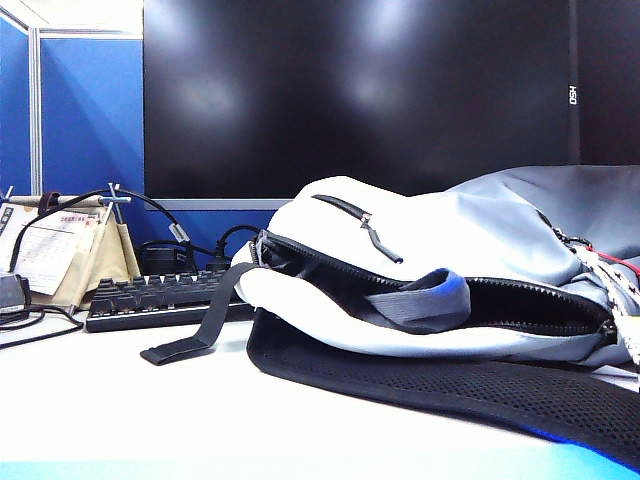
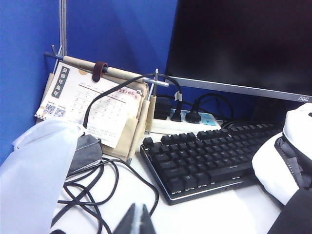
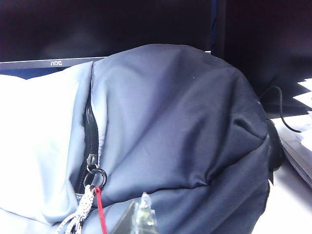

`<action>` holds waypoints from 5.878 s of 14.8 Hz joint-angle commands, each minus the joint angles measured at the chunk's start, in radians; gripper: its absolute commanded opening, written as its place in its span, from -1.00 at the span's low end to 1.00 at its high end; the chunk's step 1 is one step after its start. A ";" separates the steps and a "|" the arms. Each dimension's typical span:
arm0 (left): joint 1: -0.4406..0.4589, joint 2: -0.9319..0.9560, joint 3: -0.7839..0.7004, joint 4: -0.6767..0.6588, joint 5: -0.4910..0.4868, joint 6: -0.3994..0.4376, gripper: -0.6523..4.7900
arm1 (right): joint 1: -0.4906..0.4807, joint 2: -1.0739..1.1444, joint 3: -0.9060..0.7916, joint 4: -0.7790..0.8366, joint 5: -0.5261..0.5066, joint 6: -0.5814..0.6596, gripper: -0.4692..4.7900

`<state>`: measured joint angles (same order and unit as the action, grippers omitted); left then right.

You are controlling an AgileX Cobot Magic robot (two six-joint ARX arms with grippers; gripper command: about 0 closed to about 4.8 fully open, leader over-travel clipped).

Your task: Take the gray clothes out of the backpack.

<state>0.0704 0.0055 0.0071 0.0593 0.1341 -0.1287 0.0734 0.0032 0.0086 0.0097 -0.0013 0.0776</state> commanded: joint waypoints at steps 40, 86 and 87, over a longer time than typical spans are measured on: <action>-0.325 0.773 0.340 0.341 0.428 0.051 -0.76 | 0.460 1.669 1.004 0.272 -0.043 -0.013 -0.85; -0.279 1.268 1.323 -0.613 -0.328 0.449 -0.77 | 0.153 1.407 1.015 0.272 -0.426 0.380 -0.85; -0.257 1.273 1.305 -0.614 -0.294 0.432 -0.61 | 0.167 1.407 1.015 0.270 -0.426 0.361 -0.85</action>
<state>-0.2028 1.2758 1.3201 -0.5724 -0.1993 0.3222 0.2310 1.4193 1.0149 0.2363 -0.4301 0.4622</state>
